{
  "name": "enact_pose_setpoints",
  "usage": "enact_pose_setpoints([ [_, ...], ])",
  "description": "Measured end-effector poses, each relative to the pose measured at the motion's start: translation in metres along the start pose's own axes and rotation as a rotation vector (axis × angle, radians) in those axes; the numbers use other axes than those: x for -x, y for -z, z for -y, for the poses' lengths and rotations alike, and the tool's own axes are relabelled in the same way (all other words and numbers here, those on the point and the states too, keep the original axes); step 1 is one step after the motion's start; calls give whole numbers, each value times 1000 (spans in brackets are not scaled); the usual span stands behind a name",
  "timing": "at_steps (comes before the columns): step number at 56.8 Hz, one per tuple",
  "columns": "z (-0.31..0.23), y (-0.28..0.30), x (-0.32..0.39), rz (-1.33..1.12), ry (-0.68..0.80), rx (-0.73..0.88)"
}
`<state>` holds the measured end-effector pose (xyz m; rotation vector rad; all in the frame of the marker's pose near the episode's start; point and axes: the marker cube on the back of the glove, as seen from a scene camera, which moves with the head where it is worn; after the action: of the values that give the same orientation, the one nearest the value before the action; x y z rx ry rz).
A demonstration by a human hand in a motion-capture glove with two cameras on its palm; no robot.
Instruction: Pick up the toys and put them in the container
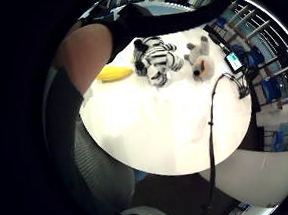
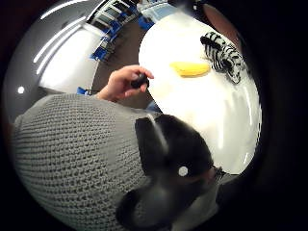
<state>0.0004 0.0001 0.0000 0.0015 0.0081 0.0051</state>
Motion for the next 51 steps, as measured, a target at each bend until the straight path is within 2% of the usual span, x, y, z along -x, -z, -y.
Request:
enact_pose_setpoints([
  [32, 6, -5, -17, -46, -56, 5],
  [40, 42, -7, -50, -100, -122, 20],
  [51, 131, 28, -157, -146, -365, -37],
])
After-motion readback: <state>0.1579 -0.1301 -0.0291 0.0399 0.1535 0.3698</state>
